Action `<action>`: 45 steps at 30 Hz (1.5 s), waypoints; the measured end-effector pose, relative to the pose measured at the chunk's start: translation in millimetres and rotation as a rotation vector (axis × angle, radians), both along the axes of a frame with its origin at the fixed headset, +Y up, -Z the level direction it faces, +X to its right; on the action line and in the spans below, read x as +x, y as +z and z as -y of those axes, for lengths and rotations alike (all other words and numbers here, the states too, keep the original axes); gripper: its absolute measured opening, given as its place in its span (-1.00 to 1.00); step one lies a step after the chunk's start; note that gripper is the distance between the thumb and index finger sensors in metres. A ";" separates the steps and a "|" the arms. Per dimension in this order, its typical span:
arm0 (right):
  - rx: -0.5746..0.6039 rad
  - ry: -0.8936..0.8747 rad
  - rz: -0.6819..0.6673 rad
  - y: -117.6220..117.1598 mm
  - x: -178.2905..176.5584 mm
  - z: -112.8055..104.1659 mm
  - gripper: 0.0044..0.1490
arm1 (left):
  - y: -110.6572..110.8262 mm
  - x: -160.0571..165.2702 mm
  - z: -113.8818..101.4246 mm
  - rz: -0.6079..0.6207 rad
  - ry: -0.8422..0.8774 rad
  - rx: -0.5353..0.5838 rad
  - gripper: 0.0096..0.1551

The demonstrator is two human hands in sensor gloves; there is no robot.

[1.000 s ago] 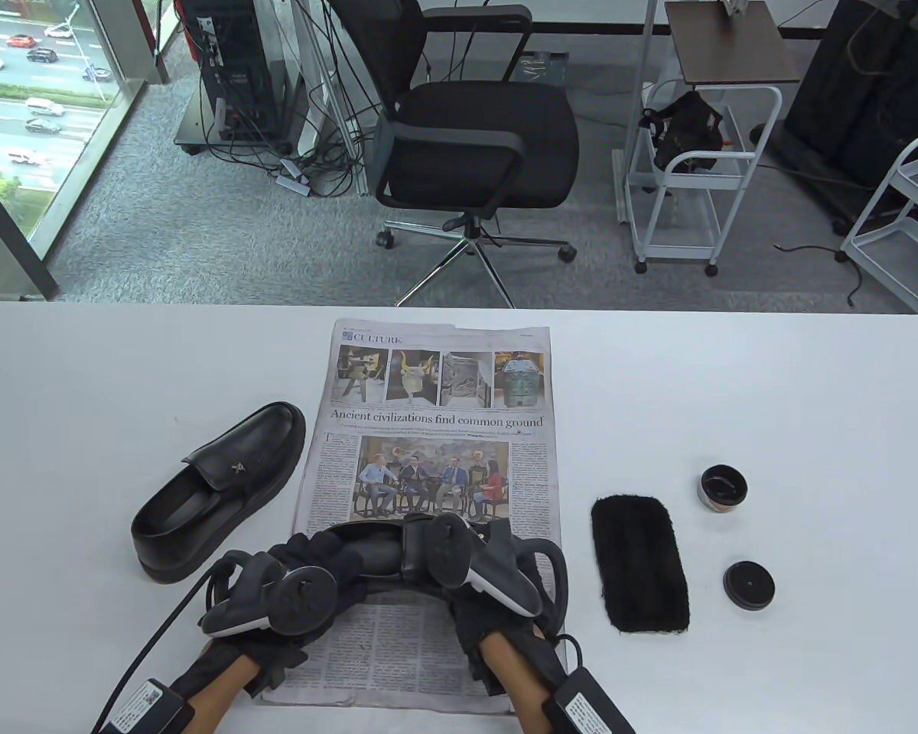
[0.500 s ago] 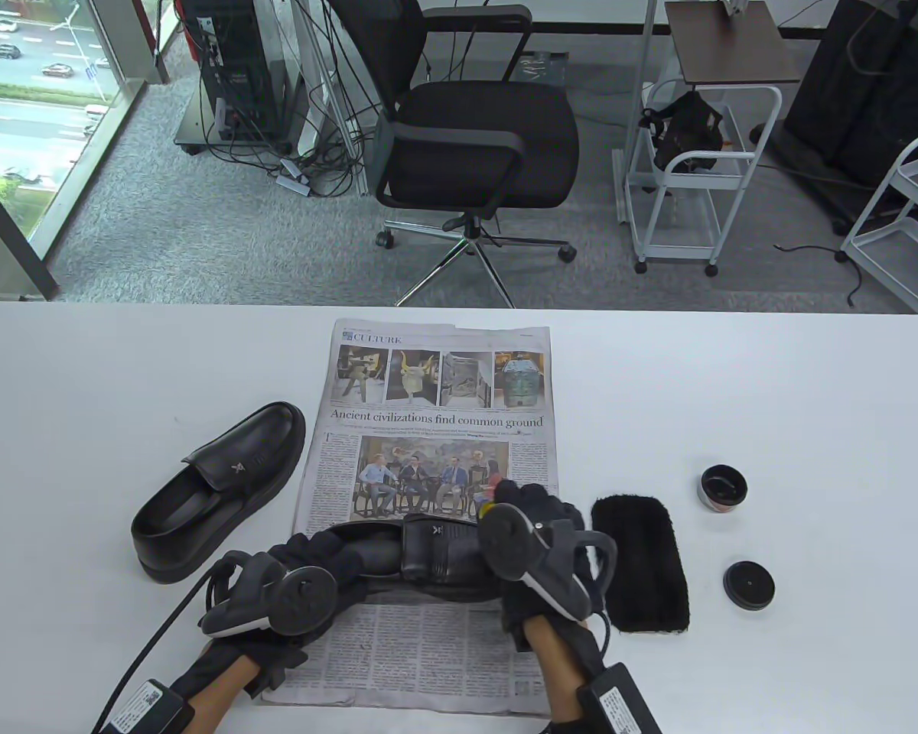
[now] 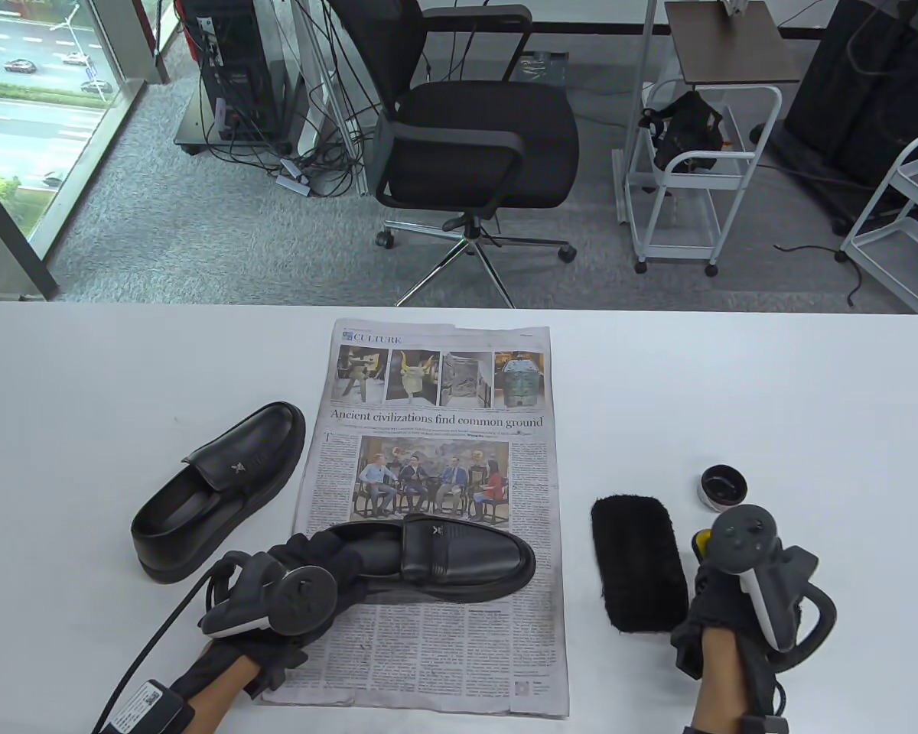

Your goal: Dip and apply built-in sponge shoe polish on shoes

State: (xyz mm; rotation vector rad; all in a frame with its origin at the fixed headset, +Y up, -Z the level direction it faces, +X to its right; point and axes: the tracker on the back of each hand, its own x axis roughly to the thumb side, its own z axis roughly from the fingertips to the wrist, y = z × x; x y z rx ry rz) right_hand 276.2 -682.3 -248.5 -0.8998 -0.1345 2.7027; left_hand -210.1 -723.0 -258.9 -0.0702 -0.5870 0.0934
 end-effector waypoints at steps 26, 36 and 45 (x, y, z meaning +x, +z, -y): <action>0.083 0.005 -0.011 4.8 -6.1 0.0 -0.22 | -0.3 -0.2 0.1 0.006 -0.001 0.000 -0.48; 0.070 -0.068 -0.465 -15.3 -102.9 2.7 -0.08 | 0.0 -0.3 -1.5 0.006 0.003 0.013 -0.45; 0.042 -0.085 -0.546 -18.4 -121.7 5.5 -0.08 | 4.1 -5.6 -18.3 -0.099 0.029 0.285 -0.54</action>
